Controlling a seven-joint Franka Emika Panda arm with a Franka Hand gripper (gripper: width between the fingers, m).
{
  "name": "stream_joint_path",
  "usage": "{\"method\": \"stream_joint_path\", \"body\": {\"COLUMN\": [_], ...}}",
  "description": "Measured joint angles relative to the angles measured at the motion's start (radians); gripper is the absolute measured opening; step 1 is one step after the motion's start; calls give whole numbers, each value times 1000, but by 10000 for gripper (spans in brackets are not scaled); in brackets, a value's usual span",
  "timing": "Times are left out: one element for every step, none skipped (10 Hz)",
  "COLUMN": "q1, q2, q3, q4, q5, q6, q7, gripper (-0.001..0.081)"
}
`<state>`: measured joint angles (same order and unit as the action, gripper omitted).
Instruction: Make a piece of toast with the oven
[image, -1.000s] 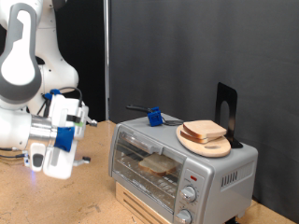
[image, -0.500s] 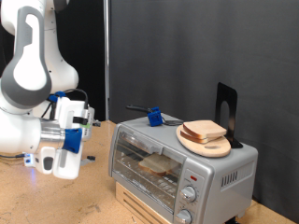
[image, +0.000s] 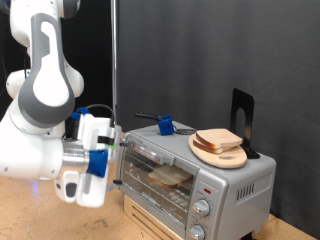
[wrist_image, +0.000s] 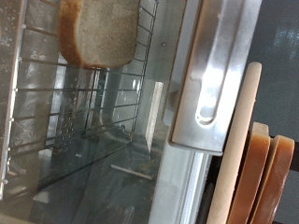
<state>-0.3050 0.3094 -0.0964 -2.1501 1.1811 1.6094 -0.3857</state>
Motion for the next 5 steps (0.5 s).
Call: {"method": "stream_joint_path", "body": {"q1": [-1,-4,-11,-14,-14], "q2": [0,2,9,26,53], "q3": [0,0,0,1,4], "q4": [-2,0,10,29,54], "q5": [-4,-4,0,18,51], "q6": [-1,-33,-67,-78,-70], "q7": [0,0,0,-3,-12], "gripper": [808,808,808,808,808]}}
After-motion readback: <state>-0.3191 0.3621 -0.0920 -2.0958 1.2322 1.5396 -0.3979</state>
